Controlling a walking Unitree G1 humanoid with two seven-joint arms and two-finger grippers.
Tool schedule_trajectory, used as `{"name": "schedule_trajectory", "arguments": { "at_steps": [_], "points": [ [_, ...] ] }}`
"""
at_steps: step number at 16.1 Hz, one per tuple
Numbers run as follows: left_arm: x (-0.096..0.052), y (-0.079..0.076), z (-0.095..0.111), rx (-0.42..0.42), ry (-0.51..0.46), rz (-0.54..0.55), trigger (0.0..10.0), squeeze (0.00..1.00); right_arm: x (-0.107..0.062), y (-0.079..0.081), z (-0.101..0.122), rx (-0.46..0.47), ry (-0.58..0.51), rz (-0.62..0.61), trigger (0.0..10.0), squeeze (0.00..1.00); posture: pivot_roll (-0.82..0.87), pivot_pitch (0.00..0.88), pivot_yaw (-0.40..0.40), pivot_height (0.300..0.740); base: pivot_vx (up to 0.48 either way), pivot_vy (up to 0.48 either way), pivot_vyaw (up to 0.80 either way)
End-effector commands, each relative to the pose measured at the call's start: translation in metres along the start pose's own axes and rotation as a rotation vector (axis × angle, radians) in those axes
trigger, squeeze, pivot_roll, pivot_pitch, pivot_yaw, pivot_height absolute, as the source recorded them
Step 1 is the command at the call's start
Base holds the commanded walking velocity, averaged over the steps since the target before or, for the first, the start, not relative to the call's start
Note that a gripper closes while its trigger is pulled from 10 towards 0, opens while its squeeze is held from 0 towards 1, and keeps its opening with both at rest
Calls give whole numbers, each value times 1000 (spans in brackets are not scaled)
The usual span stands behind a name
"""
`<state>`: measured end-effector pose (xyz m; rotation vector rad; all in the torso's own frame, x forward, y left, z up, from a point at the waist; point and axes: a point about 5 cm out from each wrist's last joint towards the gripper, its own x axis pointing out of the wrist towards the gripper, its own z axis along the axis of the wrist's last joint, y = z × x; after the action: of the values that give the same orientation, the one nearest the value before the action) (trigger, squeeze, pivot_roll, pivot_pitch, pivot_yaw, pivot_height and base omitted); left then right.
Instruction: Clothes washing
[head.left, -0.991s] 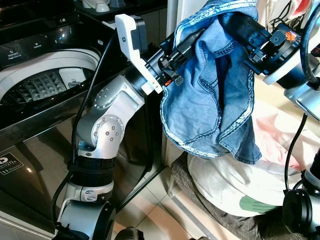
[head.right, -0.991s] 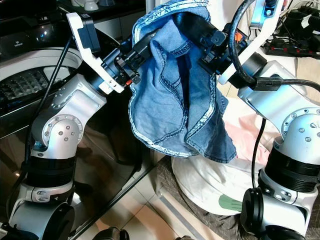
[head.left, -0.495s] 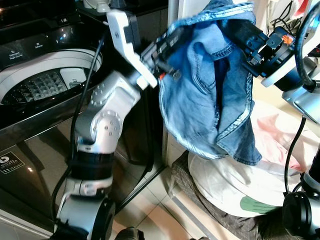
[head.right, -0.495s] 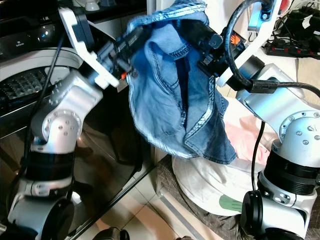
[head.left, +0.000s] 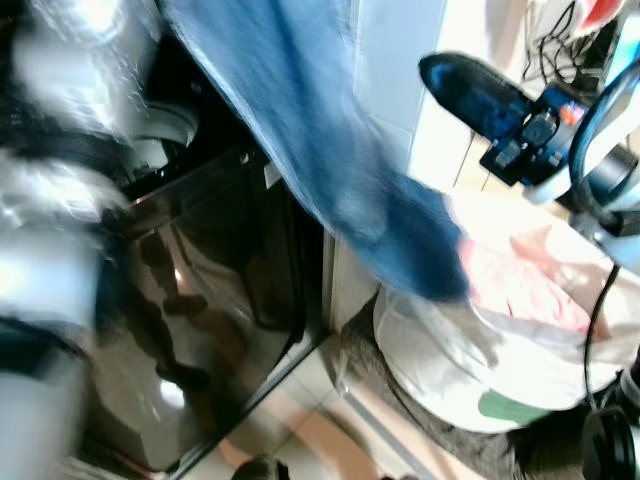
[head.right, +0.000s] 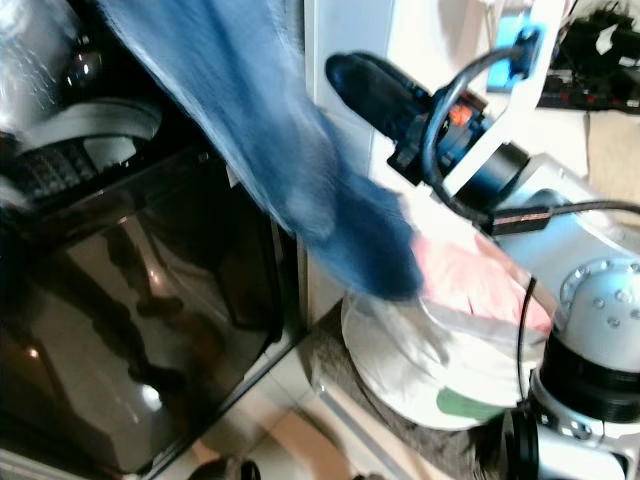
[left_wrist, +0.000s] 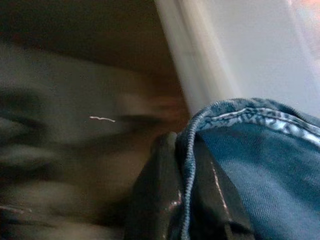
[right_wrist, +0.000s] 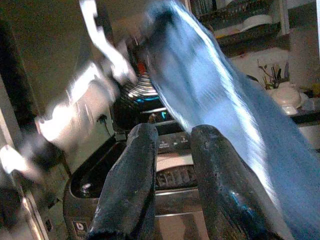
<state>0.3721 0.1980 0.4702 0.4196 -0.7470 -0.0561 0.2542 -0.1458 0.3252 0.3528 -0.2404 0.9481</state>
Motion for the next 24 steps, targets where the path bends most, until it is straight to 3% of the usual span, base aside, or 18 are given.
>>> {"name": "schedule_trajectory", "arguments": {
  "at_steps": [1,2,3,5,6,7,8,9,10,11,12,13,16,17,18,24],
  "points": [
    [8,24,36,164,-106,134,0,0,0,1,0,-25,-3,-12,10000,0,-50,0,62,740,0,0,0],
    [12,46,65,376,-156,288,0,0,-2,0,0,-39,-15,-35,10000,0,-50,0,66,740,0,0,0],
    [12,55,78,536,-191,384,0,0,-3,-2,1,-45,-36,-61,10000,0,-49,0,71,740,0,0,0],
    [13,52,71,566,-167,372,0,0,-3,-4,2,-46,-42,-70,10000,0,-49,0,72,740,0,0,0],
    [11,31,30,647,-50,272,0,0,-2,-5,-3,-48,-32,-83,10000,0,-55,0,74,740,0,0,0],
    [9,27,20,666,-29,254,0,0,-1,-5,-5,-48,-28,-85,10000,0,-59,0,74,740,0,0,0],
    [0,13,-17,712,110,162,0,0,0,-2,-11,-50,-2,-84,10000,0,-65,0,70,740,0,0,0],
    [-14,-1,-59,712,314,34,0,0,1,-1,-16,-46,20,-76,10000,0,-65,0,70,740,0,0,0],
    [-23,-8,-78,677,405,-27,0,0,1,0,-17,-45,31,-71,10000,0,-67,0,62,740,0,0,0],
    [-43,-20,-111,618,570,-131,0,0,2,3,-23,-46,59,-63,10000,0,-67,0,62,740,0,0,0],
    [-55,-23,-126,565,651,-141,10000,0,4,5,-28,-47,81,-53,10000,0,-75,0,57,740,0,0,0],
    [-72,-26,-145,504,765,-161,10000,0,6,9,-34,-45,109,-37,10000,0,-75,0,57,740,0,0,0],
    [-86,-23,-157,444,892,-216,10000,0,8,19,-50,-60,205,23,10000,0,-75,0,47,740,0,0,0],
    [-90,-24,-160,423,935,-255,10000,945,8,19,-55,-65,228,22,10000,0,-75,0,47,740,0,0,0],
    [-91,-23,-161,406,956,-279,10000,1000,8,19,-57,-69,237,19,10000,0,-69,0,47,740,0,0,0],
    [-90,-17,-158,397,970,-270,10000,1000,8,16,-65,-80,263,-1,10000,0,-66,0,58,740,0,0,0]
  ]
}}
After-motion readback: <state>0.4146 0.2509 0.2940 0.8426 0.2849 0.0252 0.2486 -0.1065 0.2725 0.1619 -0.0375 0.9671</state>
